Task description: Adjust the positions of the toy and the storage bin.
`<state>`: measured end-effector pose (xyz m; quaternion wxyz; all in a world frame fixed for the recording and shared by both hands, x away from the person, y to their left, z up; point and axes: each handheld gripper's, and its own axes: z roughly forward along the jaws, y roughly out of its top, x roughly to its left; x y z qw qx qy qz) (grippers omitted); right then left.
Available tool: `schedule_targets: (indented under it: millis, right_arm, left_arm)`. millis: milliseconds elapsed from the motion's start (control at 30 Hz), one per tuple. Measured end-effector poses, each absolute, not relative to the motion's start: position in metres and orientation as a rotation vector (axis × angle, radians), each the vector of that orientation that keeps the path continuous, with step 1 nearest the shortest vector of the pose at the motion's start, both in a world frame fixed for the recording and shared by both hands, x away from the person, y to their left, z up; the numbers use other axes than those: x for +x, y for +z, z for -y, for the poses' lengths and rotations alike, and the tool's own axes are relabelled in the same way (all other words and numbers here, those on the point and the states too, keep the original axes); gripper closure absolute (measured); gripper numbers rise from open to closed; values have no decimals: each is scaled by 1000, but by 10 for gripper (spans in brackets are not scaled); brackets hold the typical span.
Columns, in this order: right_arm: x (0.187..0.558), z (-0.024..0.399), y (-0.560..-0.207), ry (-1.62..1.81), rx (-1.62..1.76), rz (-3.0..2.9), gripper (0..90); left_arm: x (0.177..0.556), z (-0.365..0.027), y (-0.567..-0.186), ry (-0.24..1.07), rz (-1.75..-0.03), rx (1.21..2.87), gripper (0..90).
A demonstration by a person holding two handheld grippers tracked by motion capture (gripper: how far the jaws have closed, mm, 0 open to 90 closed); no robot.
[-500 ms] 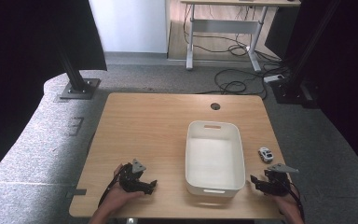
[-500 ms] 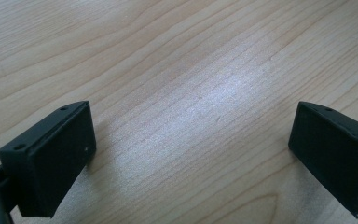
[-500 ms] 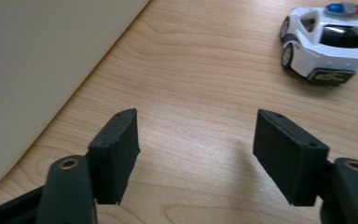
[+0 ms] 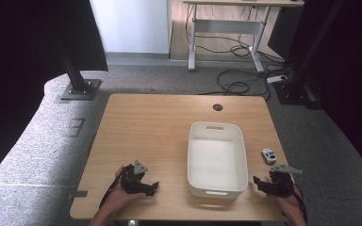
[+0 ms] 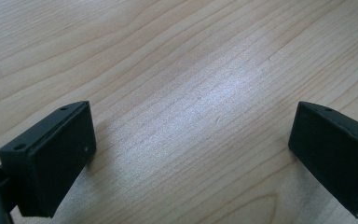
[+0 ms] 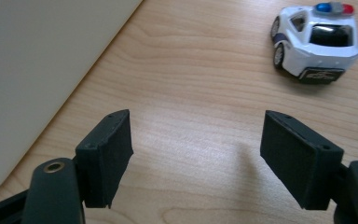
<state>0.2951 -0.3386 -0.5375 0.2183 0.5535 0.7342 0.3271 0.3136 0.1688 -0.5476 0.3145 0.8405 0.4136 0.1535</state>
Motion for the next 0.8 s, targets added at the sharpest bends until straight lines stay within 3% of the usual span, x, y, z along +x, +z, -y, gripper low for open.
schedule_targets:
  millis: [800]
  right_arm:
    - [299,336,-533,940,1527,-2005,269]
  left_arm:
    - [312,-169,-548,403,-1075,2213,5]
